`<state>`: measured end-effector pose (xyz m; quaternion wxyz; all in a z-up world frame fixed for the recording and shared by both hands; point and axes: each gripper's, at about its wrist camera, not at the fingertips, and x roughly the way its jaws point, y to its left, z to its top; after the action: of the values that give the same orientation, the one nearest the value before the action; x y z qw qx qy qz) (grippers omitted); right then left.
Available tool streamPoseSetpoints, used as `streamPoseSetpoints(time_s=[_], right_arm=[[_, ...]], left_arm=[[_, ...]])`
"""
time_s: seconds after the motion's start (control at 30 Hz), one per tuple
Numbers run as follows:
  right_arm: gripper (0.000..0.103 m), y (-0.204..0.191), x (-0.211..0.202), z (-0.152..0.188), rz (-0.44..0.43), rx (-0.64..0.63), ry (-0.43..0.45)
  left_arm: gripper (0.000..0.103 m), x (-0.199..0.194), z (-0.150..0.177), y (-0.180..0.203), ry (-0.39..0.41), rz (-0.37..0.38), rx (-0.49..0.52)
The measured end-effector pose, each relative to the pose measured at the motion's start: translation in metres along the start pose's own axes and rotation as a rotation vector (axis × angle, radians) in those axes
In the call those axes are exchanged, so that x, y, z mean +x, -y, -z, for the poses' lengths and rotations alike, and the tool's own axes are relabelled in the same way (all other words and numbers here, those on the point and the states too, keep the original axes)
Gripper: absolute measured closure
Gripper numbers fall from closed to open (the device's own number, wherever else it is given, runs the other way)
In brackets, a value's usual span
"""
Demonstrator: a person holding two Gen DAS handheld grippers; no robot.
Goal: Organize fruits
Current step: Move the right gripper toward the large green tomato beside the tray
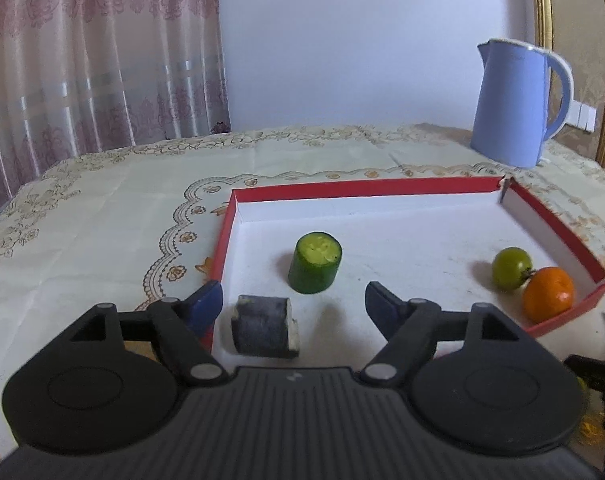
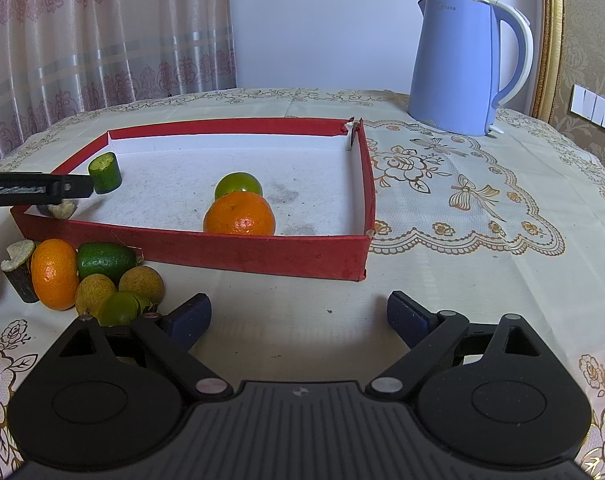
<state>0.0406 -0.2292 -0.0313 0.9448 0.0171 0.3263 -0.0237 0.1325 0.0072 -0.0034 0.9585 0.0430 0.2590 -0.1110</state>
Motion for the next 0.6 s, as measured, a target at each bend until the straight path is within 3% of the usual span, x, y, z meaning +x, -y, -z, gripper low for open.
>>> streamPoseSetpoints(time_s=[0.07,0.1,0.13,0.17,0.27,0.43,0.6], right_arm=[[0.007,0.000,0.000,0.000,0.000,0.000,0.000],[0.007,0.000,0.000,0.000,0.000,0.000,0.000],[0.007,0.000,0.000,0.000,0.000,0.000,0.000],[0.007,0.000,0.000,0.000,0.000,0.000,0.000],[0.007,0.000,0.000,0.000,0.000,0.000,0.000],[0.007,0.000,0.000,0.000,0.000,0.000,0.000],[0.007,0.000,0.000,0.000,0.000,0.000,-0.001]], left_arm=[[0.024,-0.011,0.003,-0.004,0.015,0.017,-0.027],[0.018,-0.017,0.005,-0.005,0.025,0.006,-0.038],[0.006,-0.025,0.007,-0.006,0.049,-0.030,-0.046],[0.004,-0.034,0.011,-0.007,0.084,-0.058,-0.051],[0.003,-0.051,0.020,-0.011,0.111,-0.077,-0.039],[0.002,-0.060,0.041,-0.021,0.036,-0.070,-0.095],[0.000,-0.063,0.052,-0.034,0.036,-0.068,-0.180]])
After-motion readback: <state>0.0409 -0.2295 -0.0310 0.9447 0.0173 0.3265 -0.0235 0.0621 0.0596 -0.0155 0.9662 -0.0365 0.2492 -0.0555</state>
